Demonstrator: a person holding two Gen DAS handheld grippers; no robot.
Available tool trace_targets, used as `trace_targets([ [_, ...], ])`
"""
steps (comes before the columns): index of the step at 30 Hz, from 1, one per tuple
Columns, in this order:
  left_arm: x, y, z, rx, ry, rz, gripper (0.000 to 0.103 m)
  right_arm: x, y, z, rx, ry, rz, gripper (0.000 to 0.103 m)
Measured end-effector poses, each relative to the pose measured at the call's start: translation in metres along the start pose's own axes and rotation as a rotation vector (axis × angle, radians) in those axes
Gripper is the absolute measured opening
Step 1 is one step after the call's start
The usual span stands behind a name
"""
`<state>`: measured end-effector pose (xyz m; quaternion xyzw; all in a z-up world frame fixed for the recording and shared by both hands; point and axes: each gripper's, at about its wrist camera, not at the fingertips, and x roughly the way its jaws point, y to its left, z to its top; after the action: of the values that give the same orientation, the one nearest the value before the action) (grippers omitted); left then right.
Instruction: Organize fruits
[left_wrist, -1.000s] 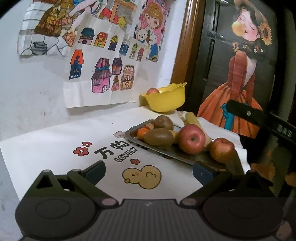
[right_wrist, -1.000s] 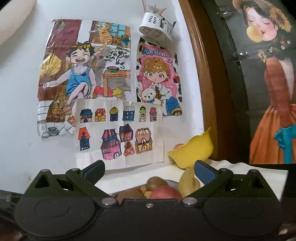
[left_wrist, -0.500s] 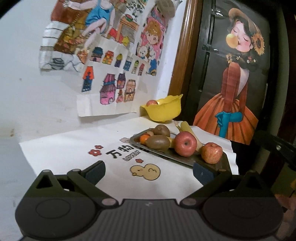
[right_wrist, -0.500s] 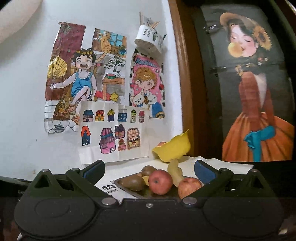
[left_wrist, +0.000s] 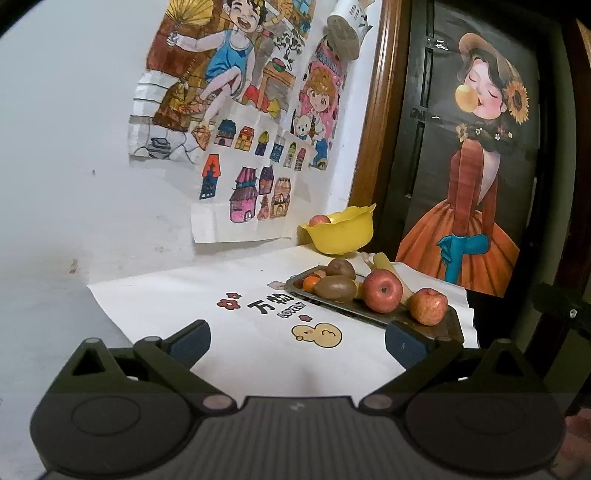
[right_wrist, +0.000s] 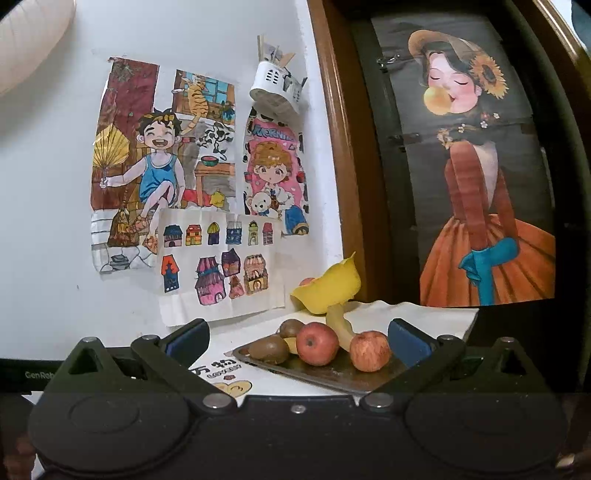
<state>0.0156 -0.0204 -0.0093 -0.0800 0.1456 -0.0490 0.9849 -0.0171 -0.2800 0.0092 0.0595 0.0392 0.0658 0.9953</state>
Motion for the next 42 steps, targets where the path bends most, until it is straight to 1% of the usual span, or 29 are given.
trace_targets([
  [11,-0.024,0.007,-0.007,0.019,-0.026,0.023,0.103,-0.028,0.023,-0.009,-0.001,0.006,-0.034,0.102],
  [21,-0.044,0.013,-0.016,0.053,-0.041,0.025,0.103,-0.051,0.048,-0.02,-0.003,0.018,-0.119,0.102],
  [28,-0.051,0.013,-0.026,0.074,-0.044,0.033,0.103,-0.053,0.058,-0.033,-0.022,0.06,-0.136,0.102],
  [34,-0.054,0.018,-0.032,0.078,-0.046,0.048,0.103,-0.049,0.058,-0.041,-0.015,0.08,-0.148,0.102],
  [38,-0.054,0.019,-0.037,0.079,-0.05,0.06,0.103,-0.046,0.057,-0.048,-0.014,0.081,-0.167,0.102],
  [42,-0.051,0.02,-0.041,0.068,-0.042,0.074,0.103,-0.047,0.055,-0.056,-0.013,0.047,-0.171,0.102],
])
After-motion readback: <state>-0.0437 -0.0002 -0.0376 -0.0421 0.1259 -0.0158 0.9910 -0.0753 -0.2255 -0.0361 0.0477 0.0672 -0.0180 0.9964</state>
